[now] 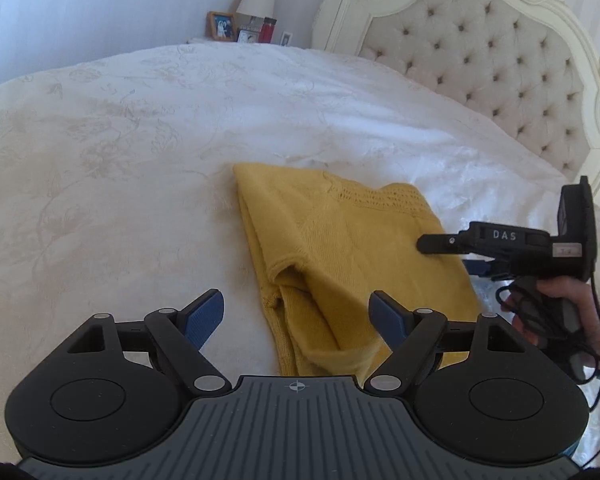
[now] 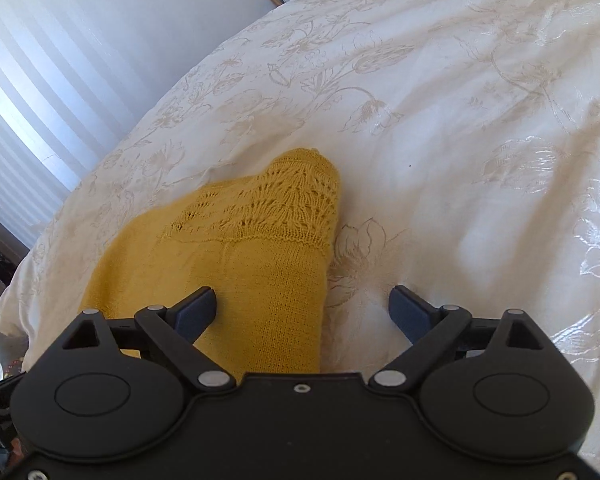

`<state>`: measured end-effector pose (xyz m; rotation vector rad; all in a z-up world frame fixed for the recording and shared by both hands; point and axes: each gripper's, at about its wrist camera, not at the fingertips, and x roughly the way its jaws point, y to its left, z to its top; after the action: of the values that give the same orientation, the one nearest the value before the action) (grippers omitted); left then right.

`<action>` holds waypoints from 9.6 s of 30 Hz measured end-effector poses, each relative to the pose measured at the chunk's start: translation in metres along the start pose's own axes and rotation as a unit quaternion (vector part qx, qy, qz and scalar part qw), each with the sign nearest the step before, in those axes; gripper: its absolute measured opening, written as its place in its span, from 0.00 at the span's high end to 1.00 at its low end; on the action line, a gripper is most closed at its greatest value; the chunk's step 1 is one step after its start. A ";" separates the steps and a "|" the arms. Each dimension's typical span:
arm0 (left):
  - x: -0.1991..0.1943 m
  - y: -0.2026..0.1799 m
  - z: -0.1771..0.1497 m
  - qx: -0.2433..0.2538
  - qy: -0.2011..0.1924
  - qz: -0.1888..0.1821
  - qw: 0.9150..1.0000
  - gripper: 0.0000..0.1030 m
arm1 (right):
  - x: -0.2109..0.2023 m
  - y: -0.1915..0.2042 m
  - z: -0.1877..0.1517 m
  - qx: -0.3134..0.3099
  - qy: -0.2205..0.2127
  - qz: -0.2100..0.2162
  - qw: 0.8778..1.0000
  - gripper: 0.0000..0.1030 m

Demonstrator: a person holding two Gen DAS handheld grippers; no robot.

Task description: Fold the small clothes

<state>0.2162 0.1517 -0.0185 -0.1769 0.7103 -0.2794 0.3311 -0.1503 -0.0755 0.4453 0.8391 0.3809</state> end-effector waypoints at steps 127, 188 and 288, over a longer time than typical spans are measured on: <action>-0.060 -0.108 -0.096 -0.022 0.106 0.040 0.993 0.84 | -0.165 0.019 -0.173 -0.032 0.059 0.085 0.994 0.37; 0.015 -0.100 -0.063 0.034 0.069 0.154 0.985 0.04 | -0.141 0.021 -0.095 -0.079 -0.032 -0.162 0.983 0.18; -0.119 -0.172 -0.126 0.054 0.081 0.164 0.982 0.04 | -0.265 0.067 -0.214 -0.021 -0.040 -0.157 0.987 0.02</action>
<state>0.0137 0.0175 0.0040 0.0676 0.8709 -0.0156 -0.0073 -0.1755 -0.0012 0.2812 0.8059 0.0887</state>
